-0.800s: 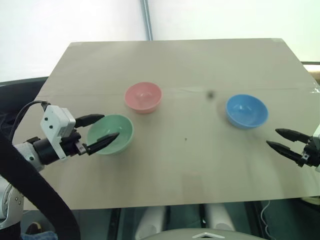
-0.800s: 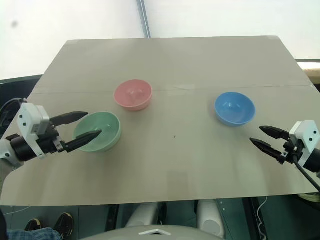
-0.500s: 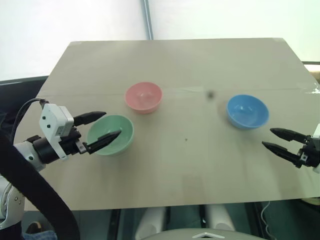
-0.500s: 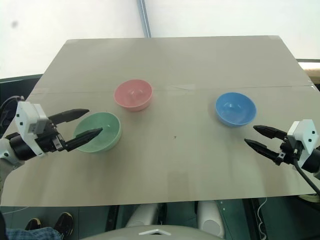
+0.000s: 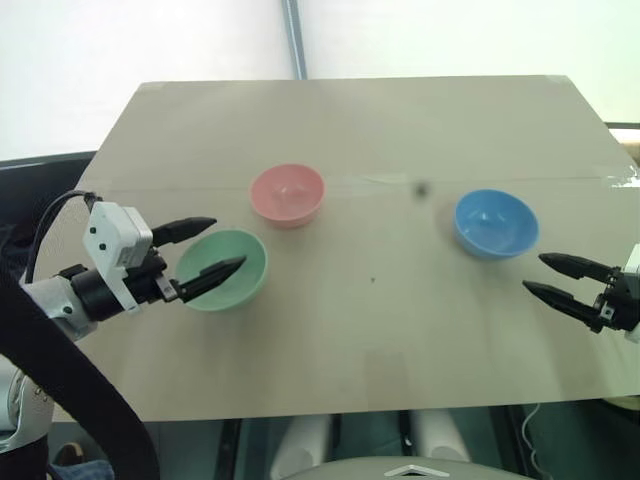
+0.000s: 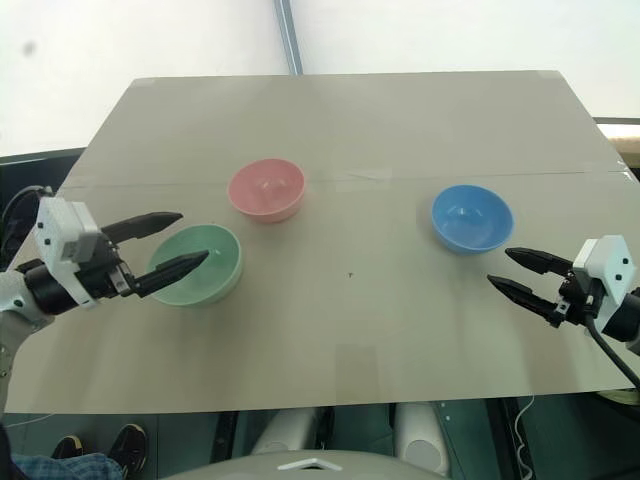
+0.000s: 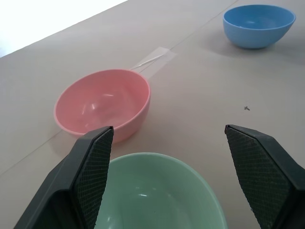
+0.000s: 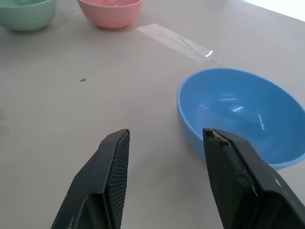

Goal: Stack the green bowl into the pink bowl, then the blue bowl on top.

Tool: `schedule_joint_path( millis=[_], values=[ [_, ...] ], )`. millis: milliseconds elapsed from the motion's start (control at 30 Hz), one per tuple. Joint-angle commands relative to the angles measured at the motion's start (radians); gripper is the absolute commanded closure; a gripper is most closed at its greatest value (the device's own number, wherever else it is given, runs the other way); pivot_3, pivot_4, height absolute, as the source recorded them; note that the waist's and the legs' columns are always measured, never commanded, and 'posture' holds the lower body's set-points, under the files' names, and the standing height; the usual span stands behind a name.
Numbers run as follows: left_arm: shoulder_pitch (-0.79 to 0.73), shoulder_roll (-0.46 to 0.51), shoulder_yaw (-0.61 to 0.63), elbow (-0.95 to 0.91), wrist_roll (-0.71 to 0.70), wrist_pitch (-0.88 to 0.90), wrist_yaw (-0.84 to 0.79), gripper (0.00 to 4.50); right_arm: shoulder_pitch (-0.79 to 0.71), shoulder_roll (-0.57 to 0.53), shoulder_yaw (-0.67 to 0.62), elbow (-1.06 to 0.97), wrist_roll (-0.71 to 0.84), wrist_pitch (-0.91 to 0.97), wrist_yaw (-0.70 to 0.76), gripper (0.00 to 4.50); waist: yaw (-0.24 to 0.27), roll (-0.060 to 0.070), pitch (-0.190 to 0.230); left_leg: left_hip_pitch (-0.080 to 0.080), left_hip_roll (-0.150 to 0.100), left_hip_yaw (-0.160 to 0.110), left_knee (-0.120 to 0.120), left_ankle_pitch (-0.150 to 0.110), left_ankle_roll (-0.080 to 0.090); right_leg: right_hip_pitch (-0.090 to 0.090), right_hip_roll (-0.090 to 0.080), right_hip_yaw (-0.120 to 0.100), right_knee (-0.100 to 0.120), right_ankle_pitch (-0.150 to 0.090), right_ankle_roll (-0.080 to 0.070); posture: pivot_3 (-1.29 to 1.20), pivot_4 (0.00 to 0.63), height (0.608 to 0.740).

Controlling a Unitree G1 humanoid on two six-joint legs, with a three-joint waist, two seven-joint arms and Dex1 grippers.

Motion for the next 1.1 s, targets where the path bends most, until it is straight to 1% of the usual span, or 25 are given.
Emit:
schedule_joint_path(
  millis=[33,233,333,400,500,633,767,833,933,1100],
  values=[
    [-0.013,0.014,0.009,-0.001,-0.002,-0.021,0.005,0.55,-0.005,-0.009,-0.01,-0.02,0.018,-0.013,0.001,1.78,0.0,0.0,0.0,0.0,0.0,0.0,0.0,0.0,0.0,0.0,0.0,0.0,0.0,0.0,0.0,0.0,0.15,0.74],
    [-0.03,0.014,-0.008,0.013,0.006,-0.028,0.01,0.55,-0.037,-0.005,-0.023,-0.038,0.072,-0.016,0.018,1.78,0.0,0.0,0.0,0.0,0.0,0.0,-0.002,0.0,0.0,0.0,0.0,0.0,-0.002,0.0,0.0,0.0,0.15,0.74],
    [-0.052,0.013,-0.031,0.029,0.027,-0.038,0.021,0.55,-0.08,-0.019,-0.038,-0.066,0.145,0.018,0.015,1.78,0.0,0.0,0.0,0.001,0.0,0.0,-0.004,0.0,0.0,0.0,0.0,0.0,-0.003,0.0,0.0,0.0,0.15,0.74],
    [-0.082,0.015,-0.063,0.053,0.066,-0.049,0.044,0.55,-0.102,-0.033,-0.038,-0.084,0.181,0.046,0.011,1.78,0.001,0.0,0.0,0.0,0.0,-0.001,-0.005,0.0,0.0,0.0,0.0,-0.001,-0.003,0.0,0.0,0.0,0.15,0.74],
    [-0.161,0.032,-0.14,0.113,0.142,-0.053,0.087,0.55,-0.132,-0.05,-0.029,-0.105,0.211,0.082,-0.009,1.78,0.003,0.0,0.0,0.0,0.0,-0.002,-0.005,0.0,0.0,0.0,0.0,-0.002,-0.005,0.0,0.0,0.0,0.15,0.74],
    [-0.28,0.07,-0.267,0.199,0.249,-0.104,0.071,0.55,-0.156,-0.055,-0.009,-0.111,0.211,0.09,-0.02,1.78,0.005,0.0,0.0,-0.001,-0.001,-0.003,-0.006,0.0,0.0,0.0,0.0,-0.003,-0.007,0.0,0.0,0.0,0.15,0.74],
    [-0.464,0.085,-0.388,0.272,0.299,-0.128,0.024,0.55,-0.173,-0.054,0.001,-0.11,0.205,0.086,-0.032,1.78,0.005,0.0,0.0,-0.003,-0.003,-0.004,-0.007,0.0,0.0,0.0,-0.001,-0.005,-0.009,0.0,0.0,0.0,0.15,0.74],
    [-0.527,0.088,-0.435,0.322,0.326,-0.154,-0.009,0.55,-0.182,-0.053,0.003,-0.11,0.203,0.084,-0.042,1.78,0.004,0.0,0.0,-0.003,-0.003,-0.005,-0.007,0.0,0.0,-0.001,-0.001,-0.005,-0.01,0.0,0.0,0.0,0.15,0.74],
    [-0.598,0.074,-0.486,0.382,0.333,-0.163,-0.055,0.55,-0.189,-0.05,0.004,-0.117,0.204,0.083,-0.057,1.78,-0.002,0.0,0.0,-0.004,-0.003,-0.004,-0.008,0.0,0.0,-0.002,-0.001,-0.005,-0.011,0.0,0.0,0.0,0.15,0.74],
    [-0.675,0.072,-0.591,0.481,0.401,-0.216,-0.136,0.55,-0.192,-0.048,-0.004,-0.133,0.207,0.082,-0.086,1.78,0.0,0.0,0.0,-0.004,-0.004,-0.004,-0.008,0.0,0.0,-0.002,0.0,-0.005,-0.01,0.0,0.0,0.0,0.15,0.74]
  ],
)
